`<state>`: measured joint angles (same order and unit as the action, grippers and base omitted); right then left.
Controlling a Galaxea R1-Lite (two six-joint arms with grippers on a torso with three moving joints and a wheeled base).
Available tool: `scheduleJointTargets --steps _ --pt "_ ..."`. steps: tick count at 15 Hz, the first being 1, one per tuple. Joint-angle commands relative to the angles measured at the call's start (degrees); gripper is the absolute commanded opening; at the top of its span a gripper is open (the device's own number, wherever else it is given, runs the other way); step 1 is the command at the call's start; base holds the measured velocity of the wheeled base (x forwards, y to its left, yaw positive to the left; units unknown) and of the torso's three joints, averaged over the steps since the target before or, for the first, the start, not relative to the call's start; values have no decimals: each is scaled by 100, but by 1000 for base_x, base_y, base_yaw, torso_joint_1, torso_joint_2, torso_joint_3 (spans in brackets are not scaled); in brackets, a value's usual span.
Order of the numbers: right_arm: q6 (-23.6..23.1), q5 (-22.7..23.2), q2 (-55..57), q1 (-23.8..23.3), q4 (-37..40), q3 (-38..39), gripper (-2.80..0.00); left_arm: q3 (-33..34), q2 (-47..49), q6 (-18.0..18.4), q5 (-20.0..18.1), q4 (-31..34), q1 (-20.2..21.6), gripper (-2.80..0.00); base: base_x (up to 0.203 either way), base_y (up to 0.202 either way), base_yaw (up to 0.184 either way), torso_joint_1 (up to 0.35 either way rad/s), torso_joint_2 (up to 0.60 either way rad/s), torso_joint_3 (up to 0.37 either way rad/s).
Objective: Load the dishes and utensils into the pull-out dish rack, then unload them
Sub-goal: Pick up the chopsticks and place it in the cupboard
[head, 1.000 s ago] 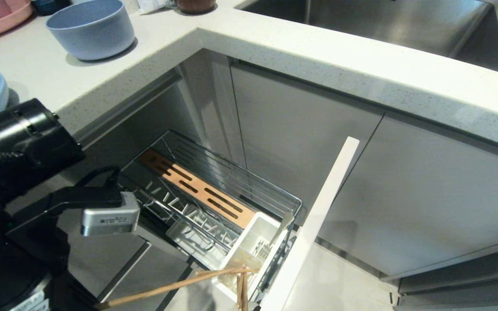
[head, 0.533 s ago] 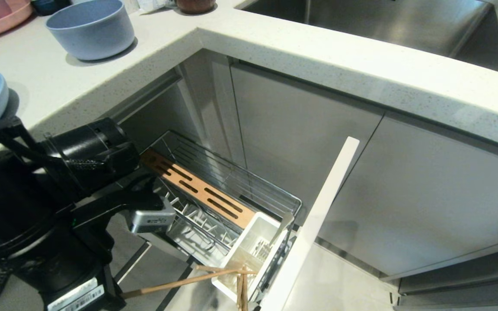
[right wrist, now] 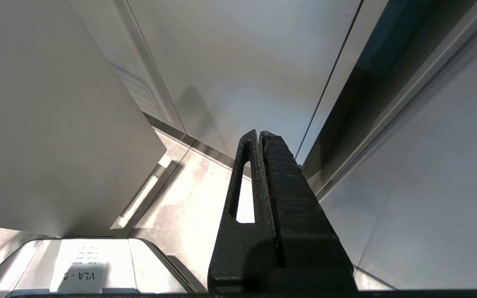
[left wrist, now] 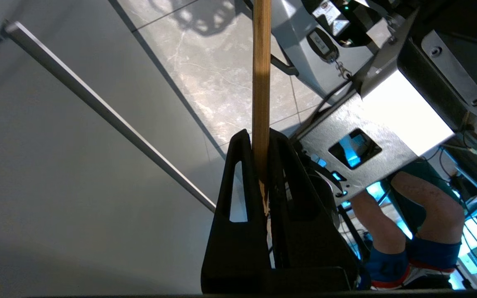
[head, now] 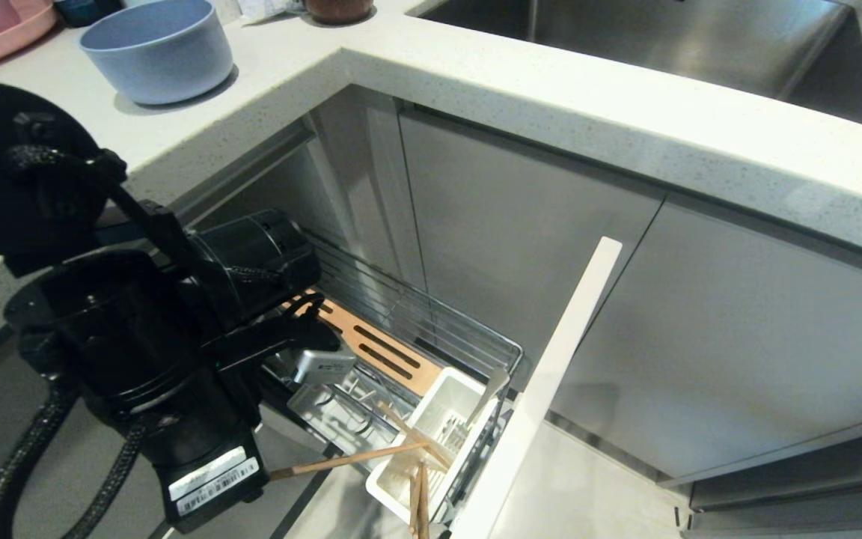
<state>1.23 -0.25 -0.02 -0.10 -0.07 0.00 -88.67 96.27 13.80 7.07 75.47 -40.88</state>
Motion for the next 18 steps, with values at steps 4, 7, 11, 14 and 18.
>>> scheduleJointTargets --steps 4,7,11,14,18 --pt "0 -1 -24 1 -1 9 -280 -384 612 0 106 51 -148 -280 0 0 0 0 0 0" --pt "0 -1 -15 1 -1 9 -280 -559 772 -2 249 58 -203 -280 0 0 0 0 0 0" --pt "0 -1 -22 1 -1 9 -280 -739 1034 -17 259 64 -245 -280 0 0 0 0 0 0" --pt "0 -1 -15 1 -1 9 -280 -850 1175 -25 322 69 -254 -280 0 0 0 0 0 0" --pt "3 -1 -16 1 -1 9 -280 -1005 1371 -49 365 72 -295 -280 0 0 0 0 0 0"
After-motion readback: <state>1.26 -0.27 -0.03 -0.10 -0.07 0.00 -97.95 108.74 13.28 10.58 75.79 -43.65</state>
